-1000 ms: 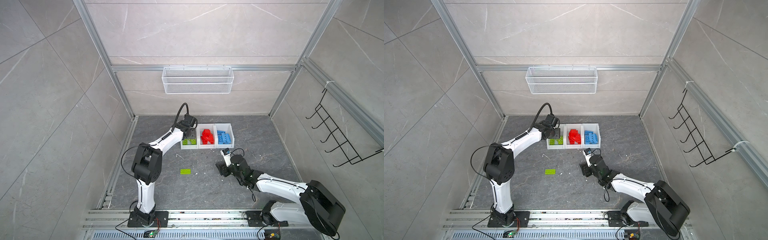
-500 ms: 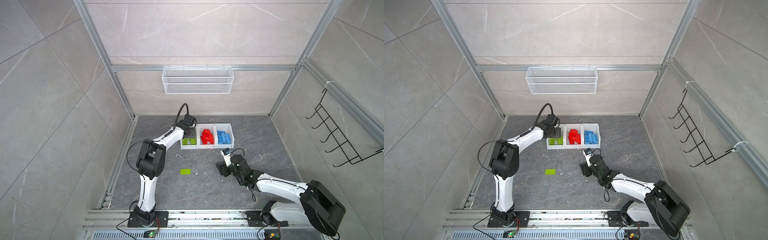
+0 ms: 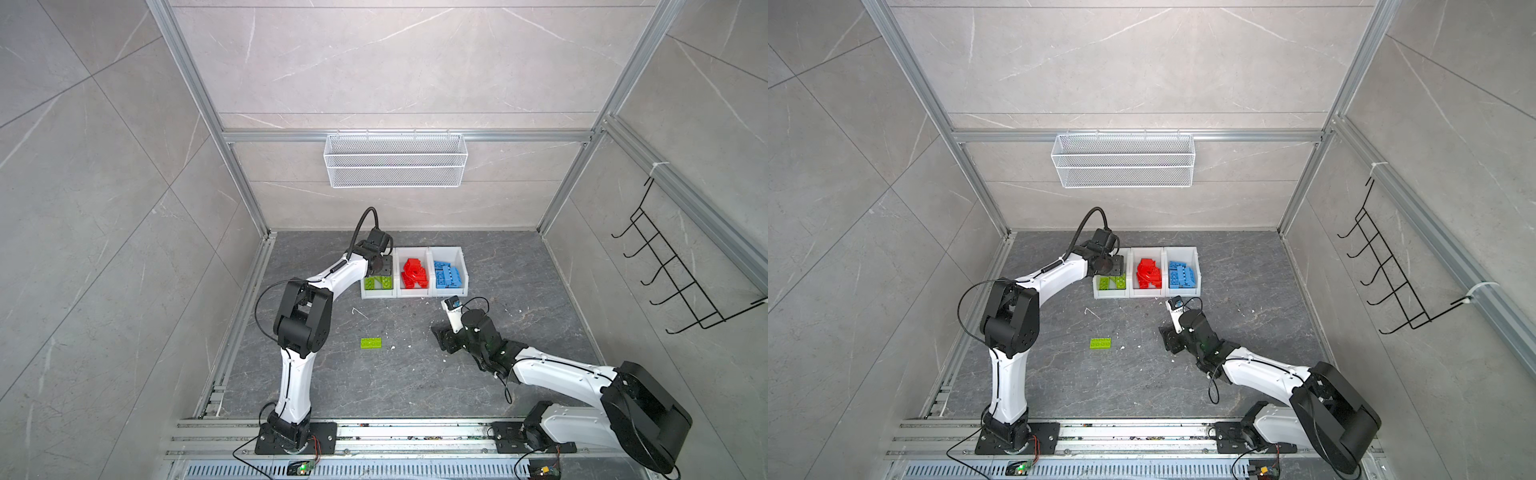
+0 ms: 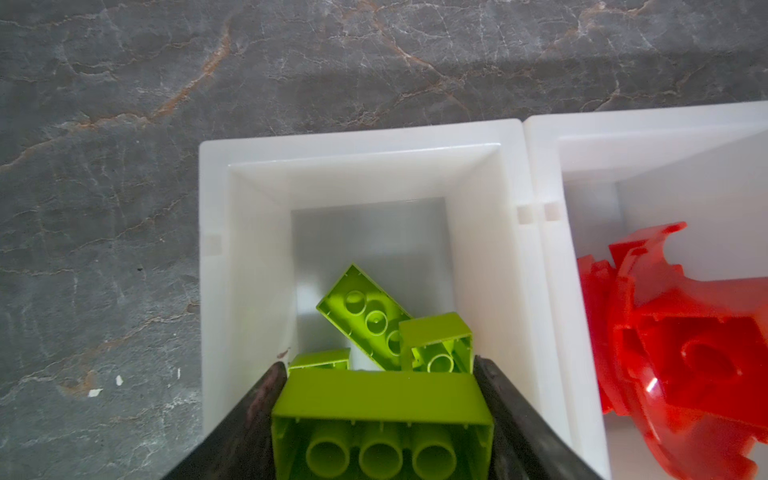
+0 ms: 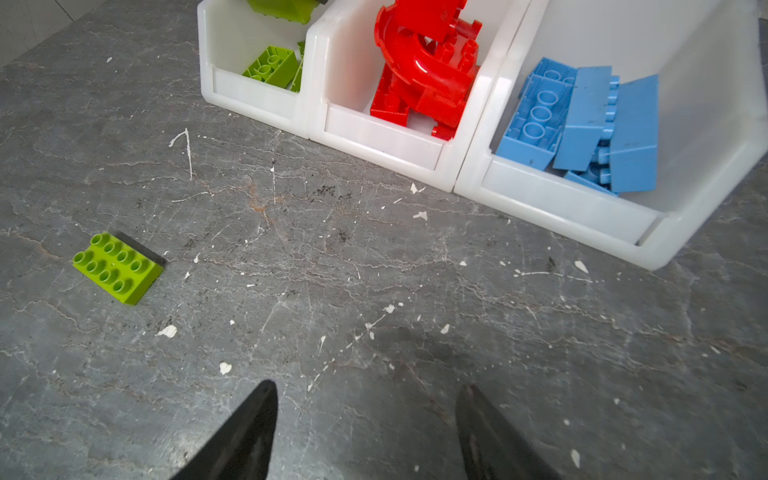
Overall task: Sort the legos into containers by color
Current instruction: 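Lift the lime-green brick into the green compartment and open the left gripper, then lower the left gripper onto the last lime-green brick and grasp it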
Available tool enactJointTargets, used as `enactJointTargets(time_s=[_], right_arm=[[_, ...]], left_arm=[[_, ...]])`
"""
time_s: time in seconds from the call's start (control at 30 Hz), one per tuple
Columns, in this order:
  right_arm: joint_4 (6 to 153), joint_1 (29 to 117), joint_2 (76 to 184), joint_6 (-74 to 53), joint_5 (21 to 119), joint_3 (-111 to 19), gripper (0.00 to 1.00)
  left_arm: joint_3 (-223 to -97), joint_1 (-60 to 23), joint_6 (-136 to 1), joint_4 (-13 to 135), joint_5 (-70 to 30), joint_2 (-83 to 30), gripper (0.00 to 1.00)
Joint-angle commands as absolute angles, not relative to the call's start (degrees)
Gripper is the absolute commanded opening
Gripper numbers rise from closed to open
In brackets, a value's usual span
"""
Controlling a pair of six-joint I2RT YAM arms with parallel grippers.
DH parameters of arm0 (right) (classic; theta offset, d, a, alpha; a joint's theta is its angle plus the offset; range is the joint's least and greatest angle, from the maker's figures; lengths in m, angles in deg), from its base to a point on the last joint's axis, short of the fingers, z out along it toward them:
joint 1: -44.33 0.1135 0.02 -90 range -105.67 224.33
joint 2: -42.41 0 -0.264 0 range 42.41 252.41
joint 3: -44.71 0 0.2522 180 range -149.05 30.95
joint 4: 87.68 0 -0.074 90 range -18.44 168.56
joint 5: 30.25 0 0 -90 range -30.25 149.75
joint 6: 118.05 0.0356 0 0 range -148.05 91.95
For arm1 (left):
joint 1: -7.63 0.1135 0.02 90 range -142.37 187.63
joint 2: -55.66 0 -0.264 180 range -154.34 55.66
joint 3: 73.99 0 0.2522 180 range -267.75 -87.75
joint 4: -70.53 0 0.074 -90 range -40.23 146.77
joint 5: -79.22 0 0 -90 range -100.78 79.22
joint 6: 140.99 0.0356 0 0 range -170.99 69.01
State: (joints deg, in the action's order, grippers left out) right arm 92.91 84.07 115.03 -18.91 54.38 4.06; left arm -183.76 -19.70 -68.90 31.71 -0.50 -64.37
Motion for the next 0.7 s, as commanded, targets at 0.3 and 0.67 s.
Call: enactJointTargets(time_s=[0.3,0.67], right_arm=[[91.8,84.3,114.1,-19.9,54.2,3.7,0.70],[92.3,84.3,115.1,-19.7,54.8,3.5,0.70]], left_arm=[[-186.0,-20.4,-66.5,30.1,0.5,-58.8,0.89],[-165.8,-30.5,-76.2,18.8,12.1,-37.9,0.92]])
